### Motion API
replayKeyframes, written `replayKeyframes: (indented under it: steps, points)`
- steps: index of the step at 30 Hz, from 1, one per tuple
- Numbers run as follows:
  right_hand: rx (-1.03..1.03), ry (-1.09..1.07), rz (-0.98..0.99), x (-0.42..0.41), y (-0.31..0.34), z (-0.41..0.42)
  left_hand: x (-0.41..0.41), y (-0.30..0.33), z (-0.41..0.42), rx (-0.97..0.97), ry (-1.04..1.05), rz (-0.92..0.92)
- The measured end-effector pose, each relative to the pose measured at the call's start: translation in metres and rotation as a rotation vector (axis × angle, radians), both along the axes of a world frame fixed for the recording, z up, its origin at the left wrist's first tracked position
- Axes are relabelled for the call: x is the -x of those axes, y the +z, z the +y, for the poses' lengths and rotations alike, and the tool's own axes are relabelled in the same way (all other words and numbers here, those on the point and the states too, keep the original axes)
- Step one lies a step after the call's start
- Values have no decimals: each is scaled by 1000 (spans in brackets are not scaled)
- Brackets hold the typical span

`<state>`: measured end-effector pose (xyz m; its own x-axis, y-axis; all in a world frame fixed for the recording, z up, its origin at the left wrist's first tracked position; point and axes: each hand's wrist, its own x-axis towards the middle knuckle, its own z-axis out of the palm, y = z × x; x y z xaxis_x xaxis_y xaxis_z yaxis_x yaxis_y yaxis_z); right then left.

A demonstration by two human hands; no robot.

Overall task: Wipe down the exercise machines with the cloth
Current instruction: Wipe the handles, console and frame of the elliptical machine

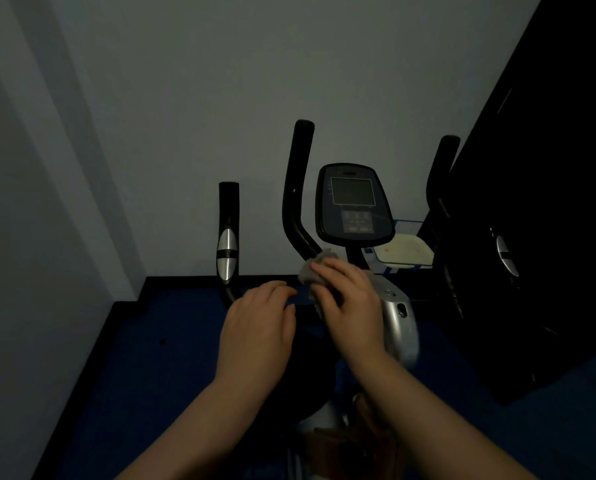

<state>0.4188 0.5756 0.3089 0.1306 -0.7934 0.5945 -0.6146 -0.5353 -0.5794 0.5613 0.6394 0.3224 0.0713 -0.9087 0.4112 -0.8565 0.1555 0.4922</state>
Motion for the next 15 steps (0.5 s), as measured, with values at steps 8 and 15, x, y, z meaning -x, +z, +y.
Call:
replayKeyframes:
  steps: [8, 15]
  points:
    - [17, -80, 61, -24, 24, -33, 0, 0, 0, 10, 5, -17]
    - [68, -56, 86, -1, 34, -28, 0, 0, 0, 15, 7, -38]
